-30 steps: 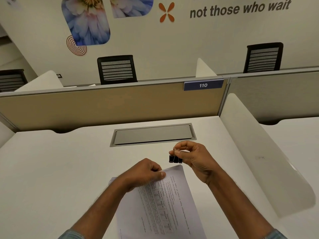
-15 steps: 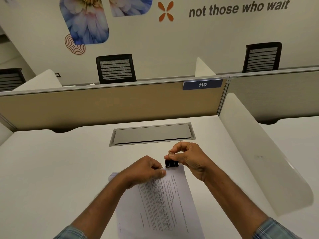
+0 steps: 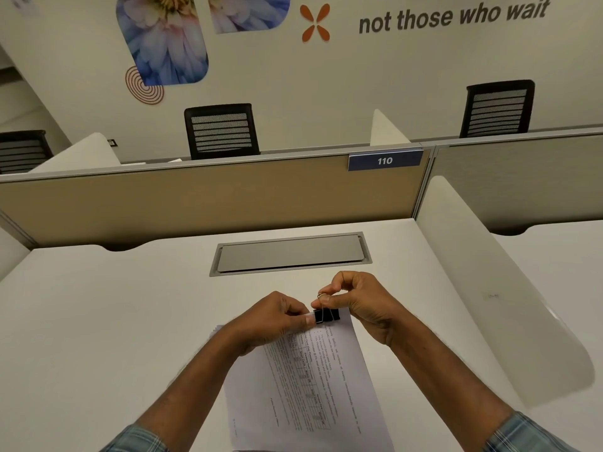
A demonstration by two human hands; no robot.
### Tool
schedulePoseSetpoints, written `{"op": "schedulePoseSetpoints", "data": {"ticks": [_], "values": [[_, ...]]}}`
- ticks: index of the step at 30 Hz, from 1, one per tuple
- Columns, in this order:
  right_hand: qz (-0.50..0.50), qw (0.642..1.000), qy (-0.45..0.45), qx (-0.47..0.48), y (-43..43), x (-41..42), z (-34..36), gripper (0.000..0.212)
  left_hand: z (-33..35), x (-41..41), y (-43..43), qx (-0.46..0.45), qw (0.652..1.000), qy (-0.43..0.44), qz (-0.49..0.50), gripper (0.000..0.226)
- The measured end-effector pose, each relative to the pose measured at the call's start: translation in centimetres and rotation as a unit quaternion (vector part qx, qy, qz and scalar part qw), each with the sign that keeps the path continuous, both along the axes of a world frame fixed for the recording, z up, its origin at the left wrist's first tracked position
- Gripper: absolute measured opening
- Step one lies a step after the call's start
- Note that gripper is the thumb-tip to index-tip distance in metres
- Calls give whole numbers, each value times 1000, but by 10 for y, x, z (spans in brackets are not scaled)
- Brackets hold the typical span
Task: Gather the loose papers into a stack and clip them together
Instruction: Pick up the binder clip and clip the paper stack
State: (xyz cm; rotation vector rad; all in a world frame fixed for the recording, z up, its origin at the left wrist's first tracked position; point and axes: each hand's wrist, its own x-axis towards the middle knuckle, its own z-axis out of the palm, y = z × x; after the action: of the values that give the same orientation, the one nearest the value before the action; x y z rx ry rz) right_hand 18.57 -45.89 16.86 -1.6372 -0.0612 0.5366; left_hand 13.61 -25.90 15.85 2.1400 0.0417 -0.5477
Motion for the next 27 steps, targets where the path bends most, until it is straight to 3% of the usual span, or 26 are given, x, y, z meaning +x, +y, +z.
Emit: {"op": "schedulePoseSetpoints", "data": {"ticks": [13, 17, 22, 27], "values": [[23, 1000, -1, 20, -14, -5, -2, 14, 10, -7, -12, -45, 999, -21, 15, 29], [20, 998, 28, 43, -30, -13, -9, 52, 18, -4, -12, -56, 997, -27, 42, 29], [115, 989, 66, 70, -87, -35, -40, 68, 23, 4, -10, -97, 987, -47, 119, 26], [56, 957, 168, 228, -129, -50, -81, 101, 19, 14, -16, -138, 969, -31, 203, 29]]}}
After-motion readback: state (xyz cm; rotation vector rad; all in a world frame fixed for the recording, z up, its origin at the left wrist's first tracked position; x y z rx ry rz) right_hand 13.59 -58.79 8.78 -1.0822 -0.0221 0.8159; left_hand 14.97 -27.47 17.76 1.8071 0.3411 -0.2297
